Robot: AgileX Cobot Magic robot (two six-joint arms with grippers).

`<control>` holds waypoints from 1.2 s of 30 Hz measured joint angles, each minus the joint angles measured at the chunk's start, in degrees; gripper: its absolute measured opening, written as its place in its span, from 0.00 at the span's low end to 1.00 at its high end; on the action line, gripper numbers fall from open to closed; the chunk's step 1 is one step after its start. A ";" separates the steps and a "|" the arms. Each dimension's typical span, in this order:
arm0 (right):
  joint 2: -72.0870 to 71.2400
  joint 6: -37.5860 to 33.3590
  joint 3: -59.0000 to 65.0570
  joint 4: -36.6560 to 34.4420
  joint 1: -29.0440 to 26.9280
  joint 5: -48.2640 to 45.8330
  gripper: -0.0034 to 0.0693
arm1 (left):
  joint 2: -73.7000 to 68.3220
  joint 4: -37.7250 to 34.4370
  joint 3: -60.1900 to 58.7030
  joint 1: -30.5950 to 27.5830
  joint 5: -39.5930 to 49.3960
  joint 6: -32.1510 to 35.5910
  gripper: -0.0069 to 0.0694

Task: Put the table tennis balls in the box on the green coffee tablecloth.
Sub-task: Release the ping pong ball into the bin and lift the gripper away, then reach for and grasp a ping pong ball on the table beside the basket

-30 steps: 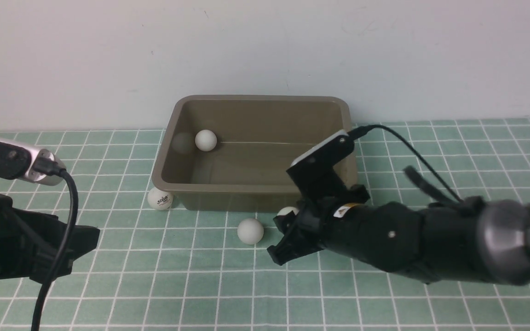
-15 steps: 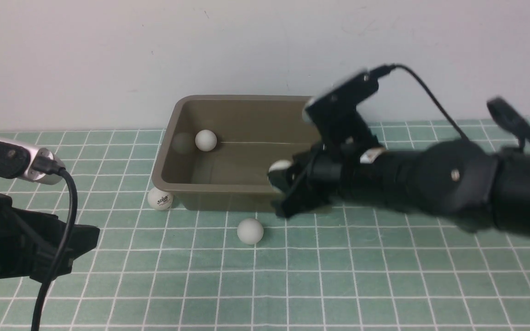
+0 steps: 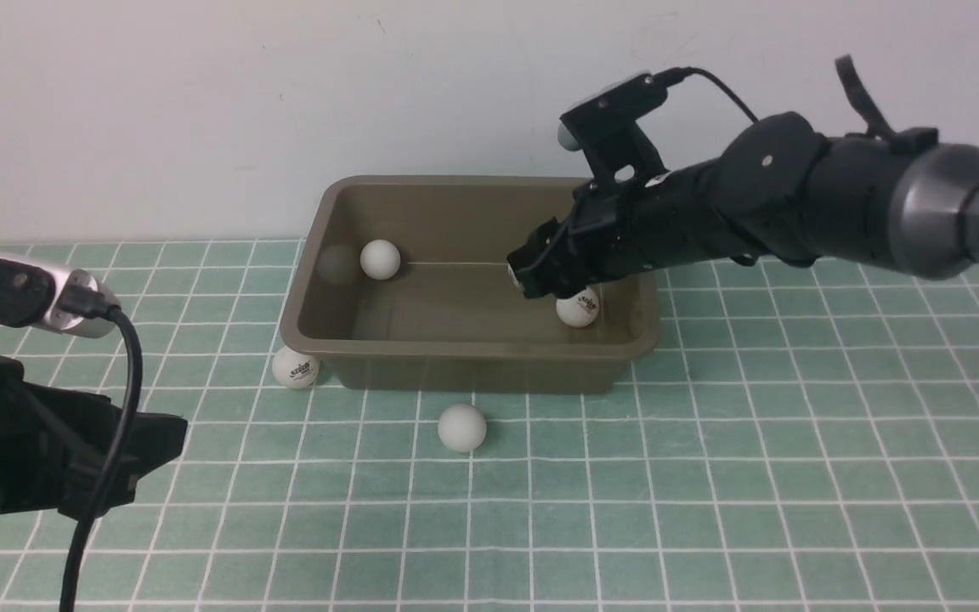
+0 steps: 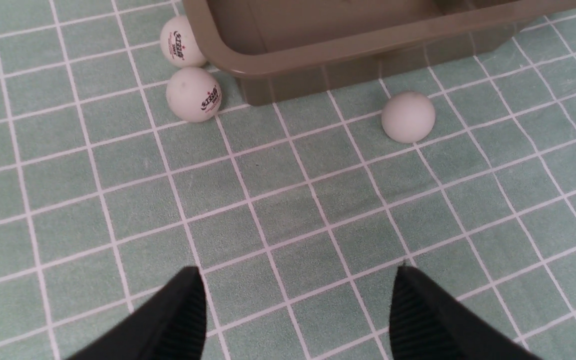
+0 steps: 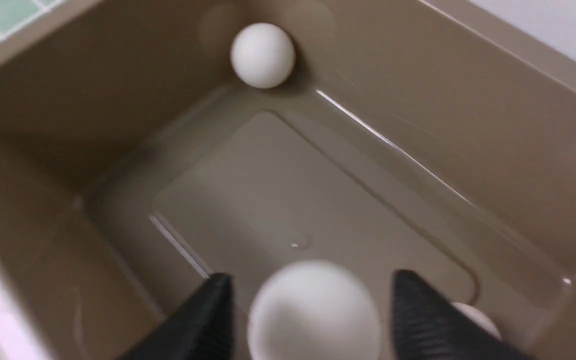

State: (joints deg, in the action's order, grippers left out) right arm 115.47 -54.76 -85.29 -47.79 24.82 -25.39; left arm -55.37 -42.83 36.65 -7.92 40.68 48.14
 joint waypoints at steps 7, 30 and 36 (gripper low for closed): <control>-2.29 -1.33 -0.19 2.01 -0.31 1.91 0.86 | 0.00 -4.12 0.00 0.08 3.13 2.34 0.68; -22.25 -0.54 -0.50 6.74 -0.31 -8.99 0.74 | -25.73 -44.56 0.00 22.05 -14.48 36.72 0.68; -22.25 -0.52 -0.50 6.74 -0.31 -9.14 0.74 | -34.90 -54.15 0.49 22.28 -5.52 61.35 0.68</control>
State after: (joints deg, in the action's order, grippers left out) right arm 93.22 -55.28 -85.78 -41.06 24.51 -34.53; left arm -90.27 -96.98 37.14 14.35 35.16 109.49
